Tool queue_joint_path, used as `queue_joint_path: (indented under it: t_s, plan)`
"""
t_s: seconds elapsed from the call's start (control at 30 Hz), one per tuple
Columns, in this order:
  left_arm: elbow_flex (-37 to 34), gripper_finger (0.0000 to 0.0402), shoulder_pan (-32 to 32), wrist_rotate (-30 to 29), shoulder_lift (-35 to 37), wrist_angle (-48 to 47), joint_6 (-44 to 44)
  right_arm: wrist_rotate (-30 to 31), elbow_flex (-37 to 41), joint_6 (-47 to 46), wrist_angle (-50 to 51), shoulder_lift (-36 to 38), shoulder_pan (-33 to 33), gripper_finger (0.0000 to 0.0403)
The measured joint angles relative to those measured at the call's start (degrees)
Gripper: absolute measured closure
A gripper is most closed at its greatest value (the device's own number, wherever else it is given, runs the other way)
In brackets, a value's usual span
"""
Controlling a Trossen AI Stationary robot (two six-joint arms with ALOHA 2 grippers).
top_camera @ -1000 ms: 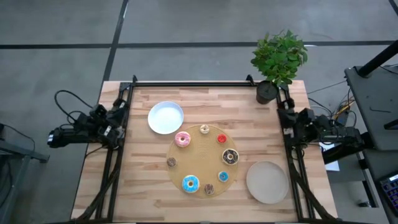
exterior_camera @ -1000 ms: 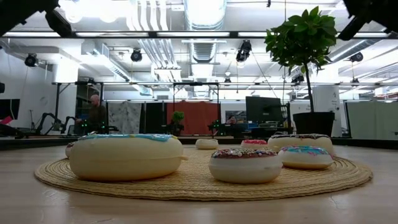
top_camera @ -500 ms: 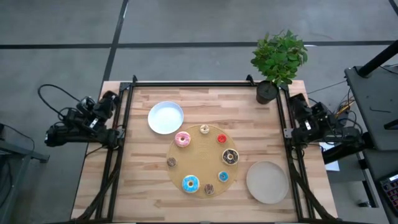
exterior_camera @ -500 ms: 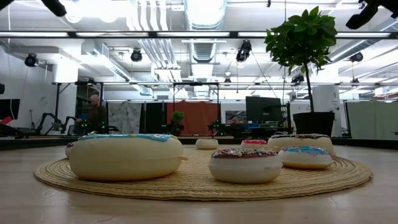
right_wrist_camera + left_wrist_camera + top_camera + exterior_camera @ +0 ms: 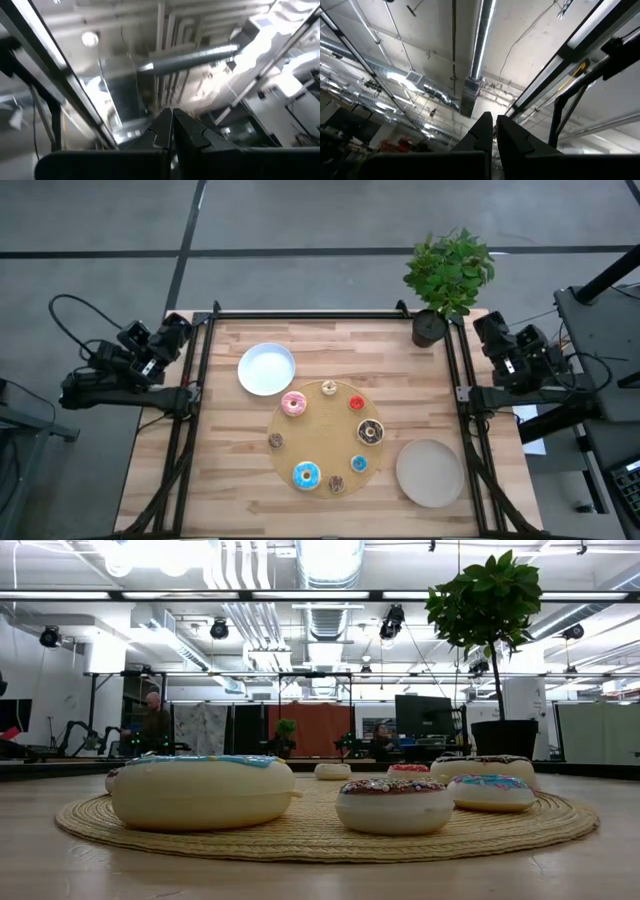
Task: Pick & Place donuts
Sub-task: Put the large black donut into the gray plate
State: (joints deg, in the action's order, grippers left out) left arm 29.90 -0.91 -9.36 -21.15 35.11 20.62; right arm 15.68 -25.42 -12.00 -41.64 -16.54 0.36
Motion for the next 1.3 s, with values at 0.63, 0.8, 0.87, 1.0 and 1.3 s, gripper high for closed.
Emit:
queue_joint_path:
  t_s: [0.63,0.8,0.87,1.0,1.3]
  plan:
    - [15.9,0.0402,0.0,2.3,-10.7,-31.8,0.0,-0.1,-29.1,3.4,41.0,-22.4,0.0,0.0394]
    - [15.8,0.0402,0.0,2.4,-11.8,-34.4,0.0,-0.4,-32.4,6.3,46.8,-26.8,0.0,0.0394]
    - [15.8,0.0402,0.0,2.3,-12.4,-36.0,0.0,-1.0,-32.9,6.5,48.1,-28.5,0.0,0.0394]
    - [15.8,0.0402,0.0,2.3,-13.5,-38.2,0.0,-1.2,-33.4,6.5,49.2,-31.2,0.0,0.0394]
    - [15.8,0.0402,0.0,2.4,-15.5,-39.9,-1.0,-1.2,-32.7,6.1,49.5,-36.6,0.0,0.0394]
